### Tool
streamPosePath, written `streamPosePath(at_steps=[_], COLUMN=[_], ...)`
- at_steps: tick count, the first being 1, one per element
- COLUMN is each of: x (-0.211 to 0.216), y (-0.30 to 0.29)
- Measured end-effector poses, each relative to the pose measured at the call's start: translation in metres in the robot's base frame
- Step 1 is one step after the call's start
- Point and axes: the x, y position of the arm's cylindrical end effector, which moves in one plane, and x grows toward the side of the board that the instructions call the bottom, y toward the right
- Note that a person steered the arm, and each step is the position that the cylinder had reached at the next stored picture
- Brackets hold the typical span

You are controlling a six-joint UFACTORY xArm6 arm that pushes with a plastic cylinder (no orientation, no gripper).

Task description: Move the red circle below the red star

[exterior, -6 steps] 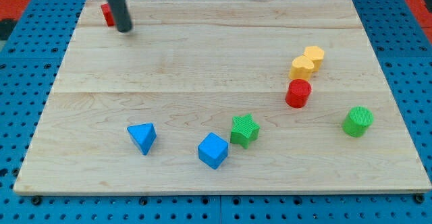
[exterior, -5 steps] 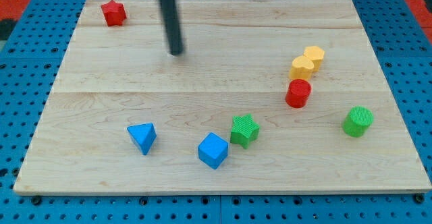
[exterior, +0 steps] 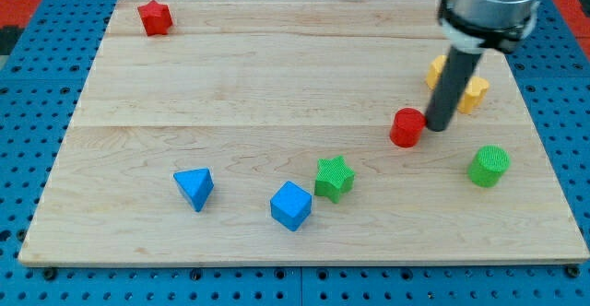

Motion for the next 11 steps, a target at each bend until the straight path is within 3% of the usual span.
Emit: streamPosePath(at_steps=[1, 2, 3, 5, 6, 7, 9, 11], x=[0.0, 0.032, 0.033, -0.009, -0.046, -0.107, -0.108, -0.166], y=[-0.074, -0.055, -0.102, -0.285, -0.335, -0.336, -0.279, -0.365])
